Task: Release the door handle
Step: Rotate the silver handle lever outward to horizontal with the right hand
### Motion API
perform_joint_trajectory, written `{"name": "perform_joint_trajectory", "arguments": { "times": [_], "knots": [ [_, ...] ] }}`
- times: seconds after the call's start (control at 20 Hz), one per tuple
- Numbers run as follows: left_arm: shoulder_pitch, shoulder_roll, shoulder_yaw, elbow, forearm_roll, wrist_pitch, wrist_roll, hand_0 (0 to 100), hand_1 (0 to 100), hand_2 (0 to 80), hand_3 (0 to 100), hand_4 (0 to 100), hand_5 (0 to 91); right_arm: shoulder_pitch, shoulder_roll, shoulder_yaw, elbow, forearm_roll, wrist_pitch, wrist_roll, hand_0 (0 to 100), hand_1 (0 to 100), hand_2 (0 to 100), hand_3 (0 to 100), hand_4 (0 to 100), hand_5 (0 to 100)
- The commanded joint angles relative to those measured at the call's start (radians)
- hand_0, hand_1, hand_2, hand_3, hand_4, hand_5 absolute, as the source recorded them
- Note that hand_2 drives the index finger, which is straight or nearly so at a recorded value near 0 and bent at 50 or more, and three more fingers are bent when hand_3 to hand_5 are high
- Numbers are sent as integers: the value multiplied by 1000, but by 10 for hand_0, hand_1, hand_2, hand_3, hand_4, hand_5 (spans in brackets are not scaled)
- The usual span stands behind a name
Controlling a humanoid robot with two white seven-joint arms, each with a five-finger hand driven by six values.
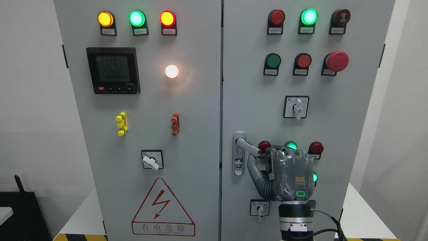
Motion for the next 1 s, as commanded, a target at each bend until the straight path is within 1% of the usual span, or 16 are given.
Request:
{"name": "perform_joint_trajectory", "arguments": {
  "times": [0.0, 0.95],
  "knots": [
    [-17, 0, 31, 25, -29, 1, 1, 120, 389, 0, 0, 0, 0, -2, 0, -7, 0, 0, 0, 2, 534, 405, 1000, 1000, 1000, 972],
    [-17, 0, 31, 23, -29, 1, -1, 120, 389, 0, 0, 0, 0, -6, 0, -7, -8, -2, 0, -1, 528, 394, 1000, 1000, 1000, 971]
  ]
}}
